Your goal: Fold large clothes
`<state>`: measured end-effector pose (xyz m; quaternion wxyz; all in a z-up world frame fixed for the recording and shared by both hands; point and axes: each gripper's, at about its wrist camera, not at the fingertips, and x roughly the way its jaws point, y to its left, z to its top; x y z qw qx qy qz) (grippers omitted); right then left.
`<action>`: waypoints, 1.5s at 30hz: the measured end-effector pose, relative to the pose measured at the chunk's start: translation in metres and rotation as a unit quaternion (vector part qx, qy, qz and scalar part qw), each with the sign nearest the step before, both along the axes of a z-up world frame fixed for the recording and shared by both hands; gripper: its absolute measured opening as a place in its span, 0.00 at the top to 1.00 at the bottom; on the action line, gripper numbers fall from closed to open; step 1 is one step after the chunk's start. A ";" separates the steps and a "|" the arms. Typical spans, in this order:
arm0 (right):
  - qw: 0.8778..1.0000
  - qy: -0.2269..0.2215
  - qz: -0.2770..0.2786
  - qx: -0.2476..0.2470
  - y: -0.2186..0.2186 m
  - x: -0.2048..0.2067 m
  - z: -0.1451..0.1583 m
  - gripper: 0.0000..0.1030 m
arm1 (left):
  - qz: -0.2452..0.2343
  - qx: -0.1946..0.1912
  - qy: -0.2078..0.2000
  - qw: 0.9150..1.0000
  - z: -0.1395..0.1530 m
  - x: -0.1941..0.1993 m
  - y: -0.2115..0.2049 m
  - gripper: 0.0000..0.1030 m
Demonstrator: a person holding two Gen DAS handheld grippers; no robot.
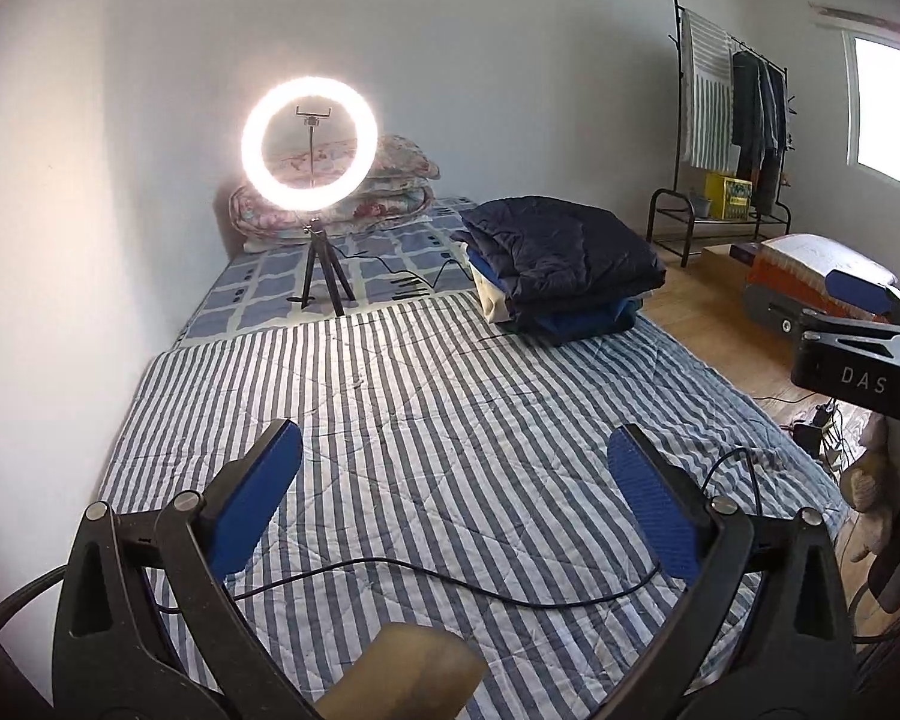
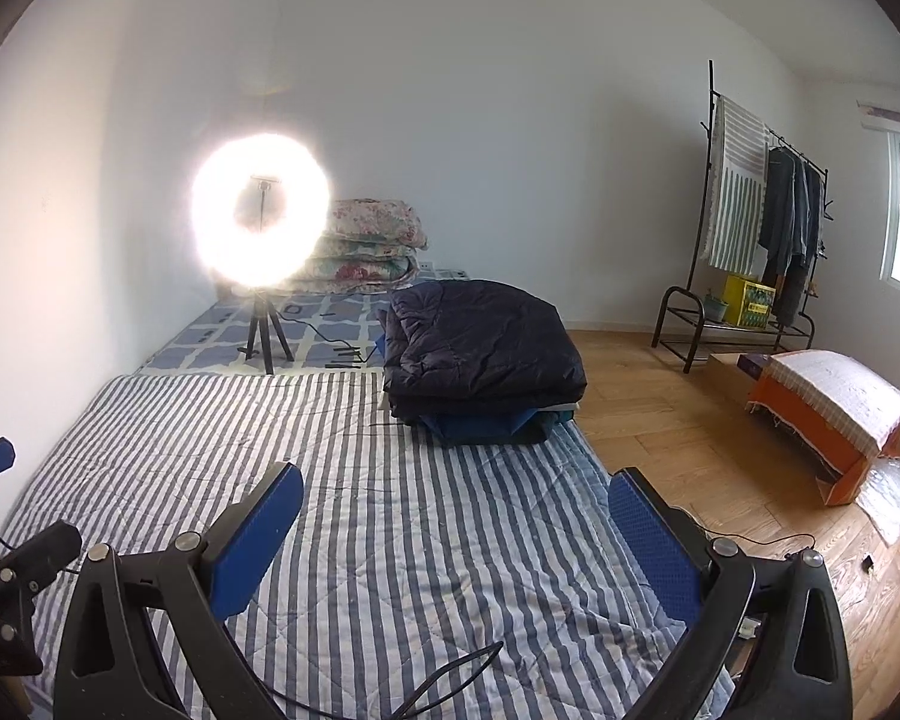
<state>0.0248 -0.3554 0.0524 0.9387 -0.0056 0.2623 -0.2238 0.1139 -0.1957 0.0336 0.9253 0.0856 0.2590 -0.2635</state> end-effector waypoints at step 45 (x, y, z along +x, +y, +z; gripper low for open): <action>1.000 0.012 -0.007 0.013 -0.005 0.004 -0.008 0.00 | 0.003 -0.009 -0.001 1.000 0.004 0.003 0.001 0.00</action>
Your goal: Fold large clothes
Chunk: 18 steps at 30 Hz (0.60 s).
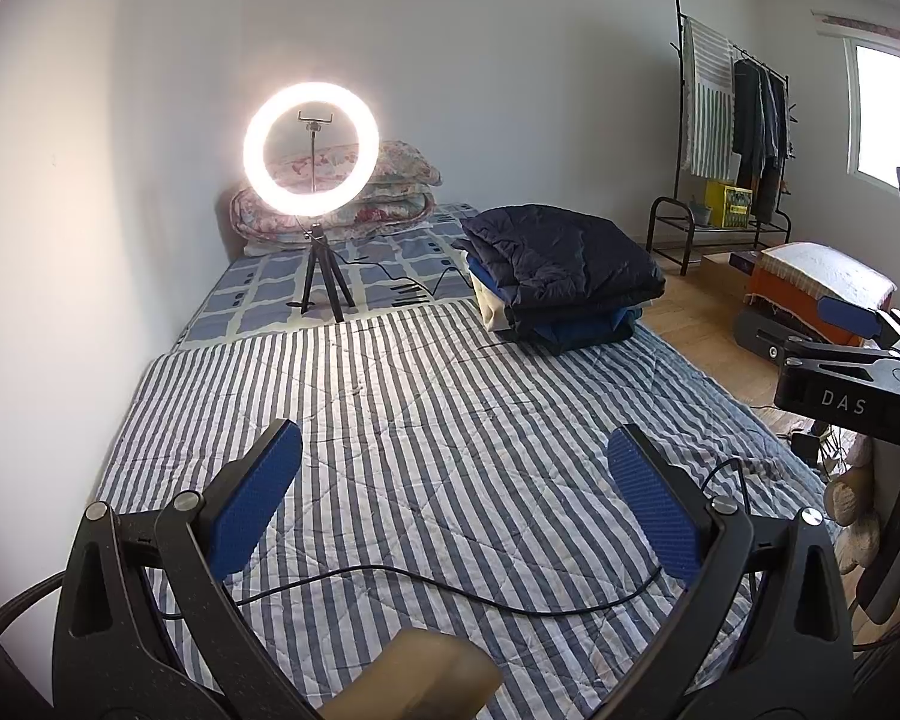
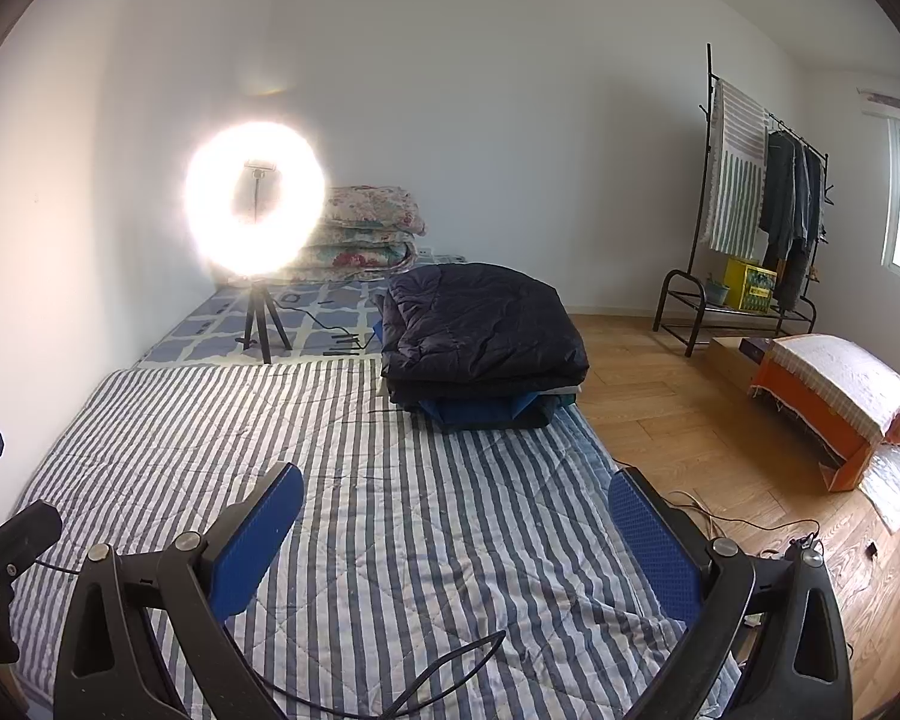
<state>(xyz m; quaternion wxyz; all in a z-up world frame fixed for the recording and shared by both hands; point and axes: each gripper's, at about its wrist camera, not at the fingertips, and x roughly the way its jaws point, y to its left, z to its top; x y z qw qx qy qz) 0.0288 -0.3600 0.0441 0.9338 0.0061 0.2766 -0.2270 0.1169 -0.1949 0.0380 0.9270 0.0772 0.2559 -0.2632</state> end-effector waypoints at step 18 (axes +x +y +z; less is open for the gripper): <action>1.000 -0.001 -0.005 0.001 0.000 0.000 -0.001 0.00 | -0.002 0.000 -0.002 1.000 0.001 0.000 -0.001 0.00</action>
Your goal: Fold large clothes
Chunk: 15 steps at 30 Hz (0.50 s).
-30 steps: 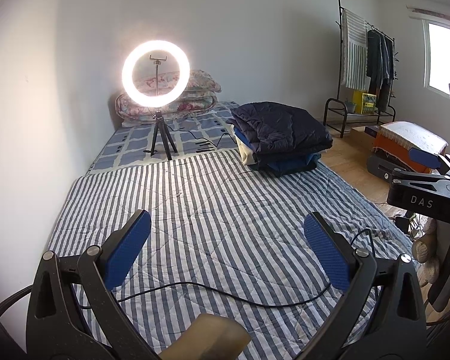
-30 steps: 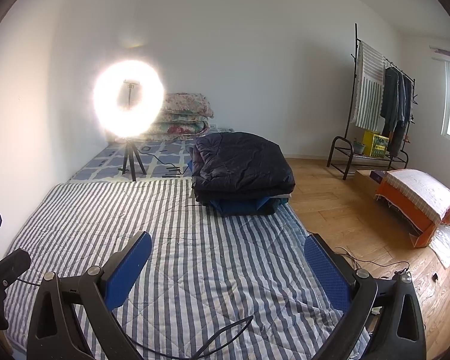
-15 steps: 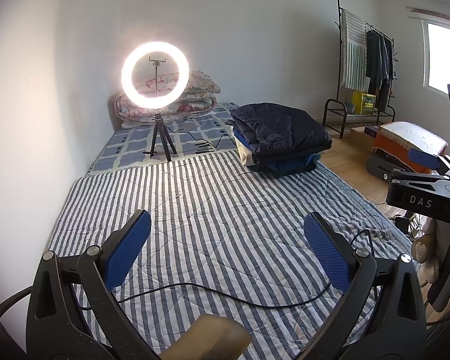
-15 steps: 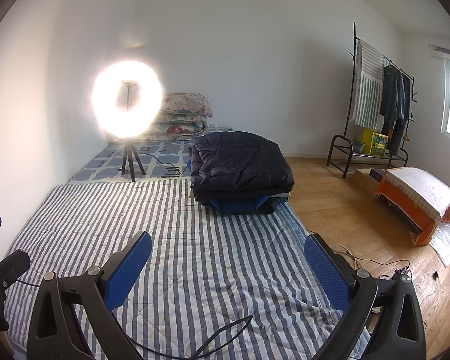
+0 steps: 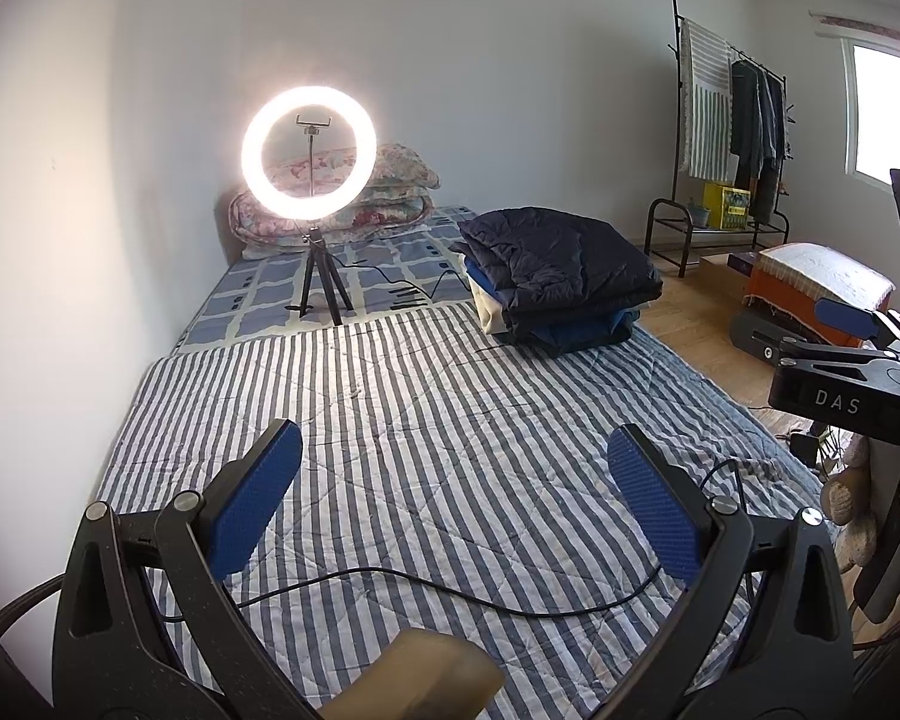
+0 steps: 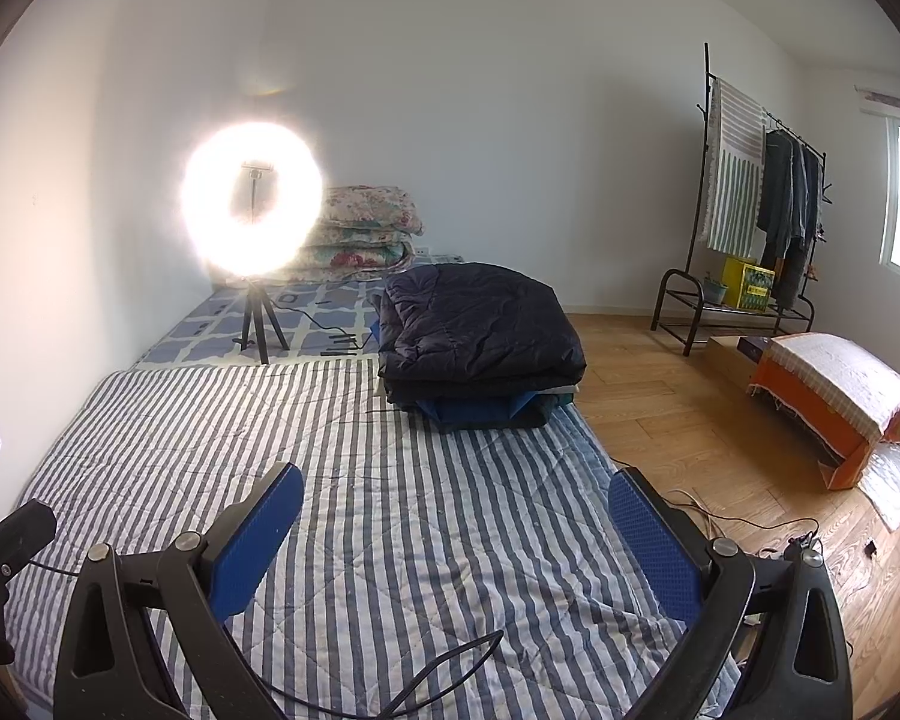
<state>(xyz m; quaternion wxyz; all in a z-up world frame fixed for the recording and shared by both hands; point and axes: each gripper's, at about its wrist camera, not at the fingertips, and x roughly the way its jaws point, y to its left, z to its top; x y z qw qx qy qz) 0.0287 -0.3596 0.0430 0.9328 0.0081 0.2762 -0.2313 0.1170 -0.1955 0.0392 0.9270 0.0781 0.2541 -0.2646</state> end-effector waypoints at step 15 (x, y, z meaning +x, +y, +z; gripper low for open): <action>1.000 0.002 -0.004 -0.001 -0.001 -0.002 0.000 0.00 | 0.001 0.000 -0.002 1.000 0.003 0.000 -0.001 0.00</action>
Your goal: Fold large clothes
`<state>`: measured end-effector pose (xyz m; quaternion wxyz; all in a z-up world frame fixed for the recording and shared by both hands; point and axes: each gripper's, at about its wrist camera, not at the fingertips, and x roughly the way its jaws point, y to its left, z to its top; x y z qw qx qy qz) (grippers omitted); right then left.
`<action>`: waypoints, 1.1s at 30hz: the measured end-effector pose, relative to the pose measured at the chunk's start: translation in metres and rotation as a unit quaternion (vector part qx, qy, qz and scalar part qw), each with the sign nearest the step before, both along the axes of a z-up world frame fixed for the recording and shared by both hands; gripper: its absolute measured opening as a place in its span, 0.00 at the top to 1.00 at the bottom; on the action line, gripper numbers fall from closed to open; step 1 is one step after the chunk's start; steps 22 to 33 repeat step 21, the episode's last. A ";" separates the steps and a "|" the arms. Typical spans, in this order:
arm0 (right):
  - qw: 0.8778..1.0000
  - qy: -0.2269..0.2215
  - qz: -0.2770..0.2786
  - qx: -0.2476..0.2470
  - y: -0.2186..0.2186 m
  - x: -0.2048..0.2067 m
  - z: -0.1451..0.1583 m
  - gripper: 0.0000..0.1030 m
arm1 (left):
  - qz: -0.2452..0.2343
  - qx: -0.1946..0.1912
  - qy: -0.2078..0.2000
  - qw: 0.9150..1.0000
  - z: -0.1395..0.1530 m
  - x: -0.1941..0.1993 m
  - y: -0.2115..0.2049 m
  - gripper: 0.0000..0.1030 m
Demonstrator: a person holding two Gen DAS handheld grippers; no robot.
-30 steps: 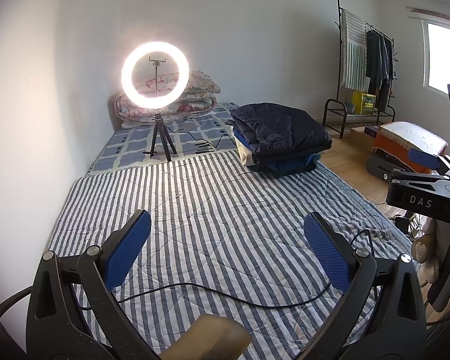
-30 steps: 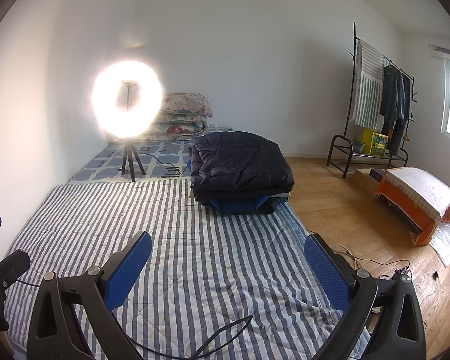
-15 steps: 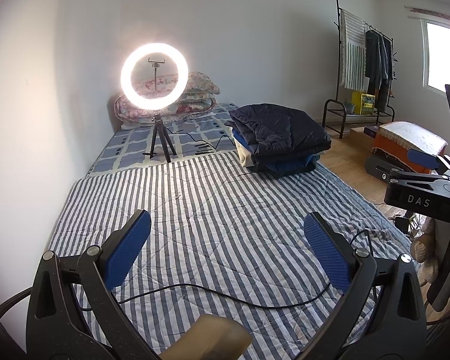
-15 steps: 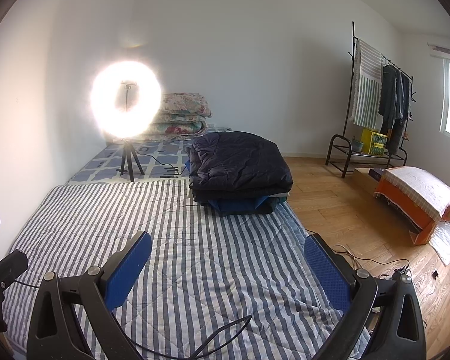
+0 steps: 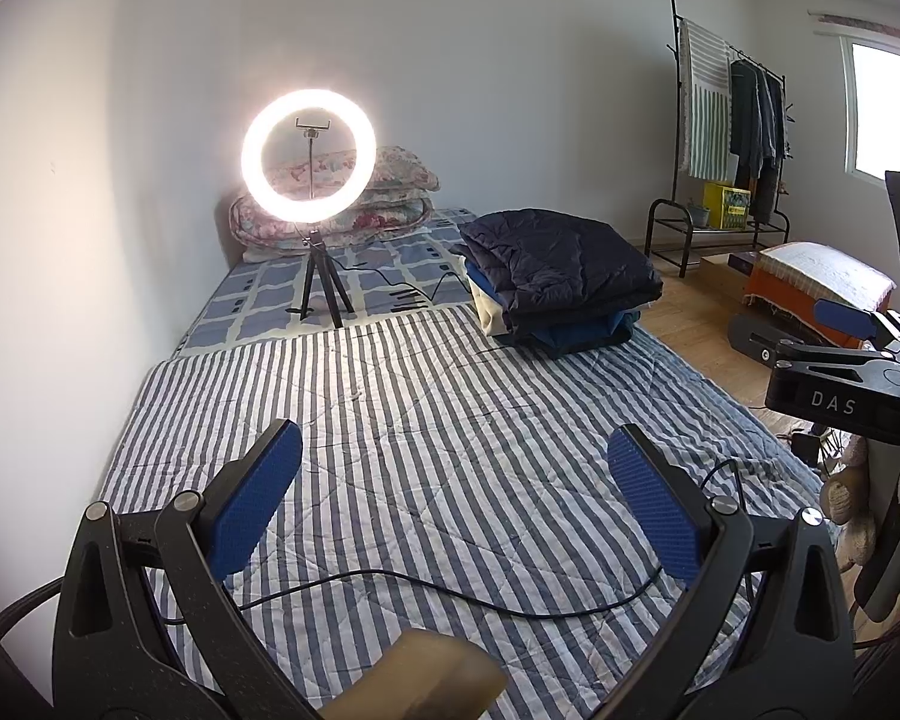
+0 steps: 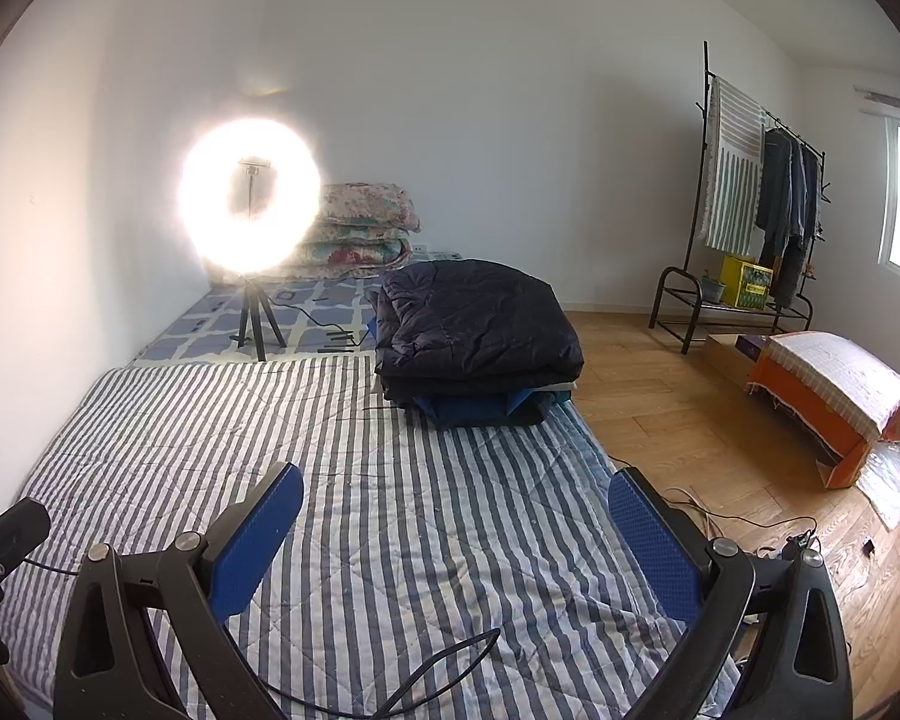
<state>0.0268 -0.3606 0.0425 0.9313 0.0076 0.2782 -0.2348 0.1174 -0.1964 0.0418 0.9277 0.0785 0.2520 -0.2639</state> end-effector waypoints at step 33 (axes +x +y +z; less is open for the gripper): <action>1.000 0.005 -0.001 -0.002 0.001 0.001 -0.002 0.00 | 0.013 0.003 -0.022 1.000 0.009 0.006 0.001 0.00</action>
